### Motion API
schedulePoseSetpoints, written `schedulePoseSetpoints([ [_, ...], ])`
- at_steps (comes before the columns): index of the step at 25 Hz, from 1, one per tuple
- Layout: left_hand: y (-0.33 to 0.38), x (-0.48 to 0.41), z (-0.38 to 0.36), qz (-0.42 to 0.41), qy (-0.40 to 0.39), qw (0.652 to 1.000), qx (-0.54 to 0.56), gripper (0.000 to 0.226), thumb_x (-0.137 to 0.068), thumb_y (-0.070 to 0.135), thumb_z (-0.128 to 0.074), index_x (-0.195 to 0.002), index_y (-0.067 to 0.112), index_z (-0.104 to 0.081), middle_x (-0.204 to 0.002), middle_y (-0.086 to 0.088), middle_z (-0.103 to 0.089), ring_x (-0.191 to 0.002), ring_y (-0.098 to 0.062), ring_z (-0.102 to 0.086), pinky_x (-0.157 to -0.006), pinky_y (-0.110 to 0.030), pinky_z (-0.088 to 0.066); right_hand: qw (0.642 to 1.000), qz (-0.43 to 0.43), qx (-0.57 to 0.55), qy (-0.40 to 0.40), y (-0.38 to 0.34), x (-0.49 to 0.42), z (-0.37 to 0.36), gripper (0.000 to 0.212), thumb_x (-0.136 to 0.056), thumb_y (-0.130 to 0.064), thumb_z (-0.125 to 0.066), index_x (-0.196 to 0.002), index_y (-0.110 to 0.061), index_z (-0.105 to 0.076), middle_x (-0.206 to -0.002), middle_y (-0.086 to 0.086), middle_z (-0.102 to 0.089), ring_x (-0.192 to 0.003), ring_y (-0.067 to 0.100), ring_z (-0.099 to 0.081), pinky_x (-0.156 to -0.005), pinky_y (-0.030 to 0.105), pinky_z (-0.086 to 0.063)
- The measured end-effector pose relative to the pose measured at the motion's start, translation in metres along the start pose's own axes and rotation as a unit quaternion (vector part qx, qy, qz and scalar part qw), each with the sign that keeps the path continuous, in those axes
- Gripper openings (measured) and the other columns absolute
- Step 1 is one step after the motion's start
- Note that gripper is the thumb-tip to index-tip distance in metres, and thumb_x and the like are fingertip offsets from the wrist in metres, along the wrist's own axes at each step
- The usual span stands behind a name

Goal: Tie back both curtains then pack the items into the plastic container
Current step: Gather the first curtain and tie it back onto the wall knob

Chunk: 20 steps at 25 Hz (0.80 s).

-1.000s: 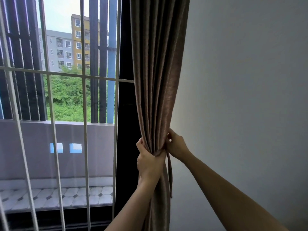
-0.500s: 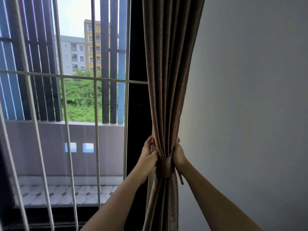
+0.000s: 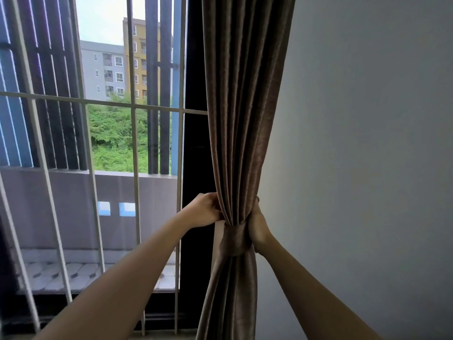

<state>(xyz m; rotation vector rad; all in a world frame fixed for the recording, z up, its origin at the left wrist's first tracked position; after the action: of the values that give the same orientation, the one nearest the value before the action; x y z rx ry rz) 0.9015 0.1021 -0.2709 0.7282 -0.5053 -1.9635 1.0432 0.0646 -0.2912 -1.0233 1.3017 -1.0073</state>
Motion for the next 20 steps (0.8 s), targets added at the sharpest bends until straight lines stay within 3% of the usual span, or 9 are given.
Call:
schedulePoseSetpoints([
  [2, 0.002, 0.003, -0.001, -0.020, 0.022, 1.000, -0.007, 0.009, -0.084, 0.011, -0.062, -0.091, 0.006, -0.066, -0.088, -0.008, -0.067, -0.087, -0.016, -0.059, -0.079, -0.023, -0.044, 1.000, 0.021, -0.014, -0.003, 0.007, 0.004, 0.000, 0.039, -0.103, -0.036, -0.015, -0.101, -0.026, -0.053, -0.099, -0.006, -0.060, -0.095, 0.007, -0.058, -0.089, 0.021, -0.048],
  [5, -0.002, 0.004, 0.000, 0.002, 0.031, 1.000, 0.005, 0.017, -0.083, 0.007, -0.064, -0.098, 0.000, -0.065, -0.092, -0.006, -0.067, -0.087, -0.018, -0.061, -0.085, -0.025, -0.048, 0.996, 0.067, -0.053, -0.029, 0.023, 0.011, 0.007, 0.035, -0.093, -0.029, -0.035, -0.123, -0.013, -0.042, -0.097, -0.009, -0.068, -0.097, 0.015, -0.062, -0.091, 0.035, -0.051],
  [8, -0.006, 0.002, 0.007, 0.023, 0.032, 0.999, -0.020, 0.025, -0.077, 0.012, -0.069, -0.100, 0.002, -0.067, -0.098, -0.014, -0.071, -0.093, -0.028, -0.066, -0.088, -0.040, -0.053, 0.990, 0.081, 0.000, -0.113, 0.019, 0.019, 0.015, 0.078, -0.057, -0.023, -0.057, -0.129, -0.017, -0.028, -0.093, -0.019, -0.065, -0.093, 0.008, -0.062, -0.079, 0.028, -0.051],
  [11, 0.002, 0.007, 0.007, -0.055, 0.050, 0.996, -0.050, 0.013, -0.079, 0.013, -0.069, -0.084, 0.002, -0.064, -0.081, -0.004, -0.065, -0.079, -0.018, -0.060, -0.080, -0.032, -0.050, 0.979, 0.107, 0.113, -0.133, 0.013, 0.022, 0.011, 0.096, -0.060, -0.018, -0.077, -0.136, -0.019, -0.018, -0.100, -0.038, -0.053, -0.102, -0.005, -0.057, -0.086, 0.021, -0.051],
  [14, 0.006, 0.011, 0.009, -0.087, 0.077, 0.992, -0.052, 0.015, -0.076, 0.017, -0.071, -0.087, 0.008, -0.068, -0.084, 0.005, -0.059, -0.083, -0.008, -0.052, -0.077, -0.017, -0.041, 0.978, 0.112, 0.144, -0.098, 0.012, 0.019, 0.009, 0.103, -0.060, -0.015, -0.083, -0.139, -0.020, -0.017, -0.108, -0.032, -0.050, -0.106, -0.004, -0.056, -0.090, 0.021, -0.051],
  [17, -0.005, 0.012, 0.016, -0.044, -0.023, 0.993, 0.105, 0.025, -0.064, 0.024, -0.073, -0.081, 0.006, -0.069, -0.074, -0.008, -0.066, -0.073, -0.014, -0.061, -0.067, -0.031, -0.053, 0.978, 0.107, 0.154, -0.092, 0.014, 0.016, 0.012, 0.099, -0.058, -0.015, -0.084, -0.136, -0.020, -0.023, -0.100, -0.039, -0.052, -0.105, -0.002, -0.058, -0.090, 0.027, -0.053],
  [20, -0.015, 0.015, 0.034, -0.008, -0.070, 0.983, 0.169, 0.043, -0.060, 0.033, -0.071, -0.085, -0.001, -0.066, -0.074, -0.005, -0.062, -0.068, -0.012, -0.059, -0.061, -0.019, -0.046, 0.977, 0.103, 0.161, -0.095, 0.015, 0.014, 0.014, 0.096, -0.057, -0.021, -0.087, -0.134, -0.024, -0.029, -0.108, -0.032, -0.054, -0.107, 0.000, -0.057, -0.090, 0.028, -0.052],
])
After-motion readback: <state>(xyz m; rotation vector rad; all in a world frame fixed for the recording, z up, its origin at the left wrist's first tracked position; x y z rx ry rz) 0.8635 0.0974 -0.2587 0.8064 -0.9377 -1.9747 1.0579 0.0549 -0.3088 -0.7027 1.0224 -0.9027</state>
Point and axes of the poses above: each hand's wrist, its own x-axis away from the middle knuckle, its own z-axis out of the back of the hand, y = z × x, the point moved 2 cm from there along -x, towards the middle knuckle
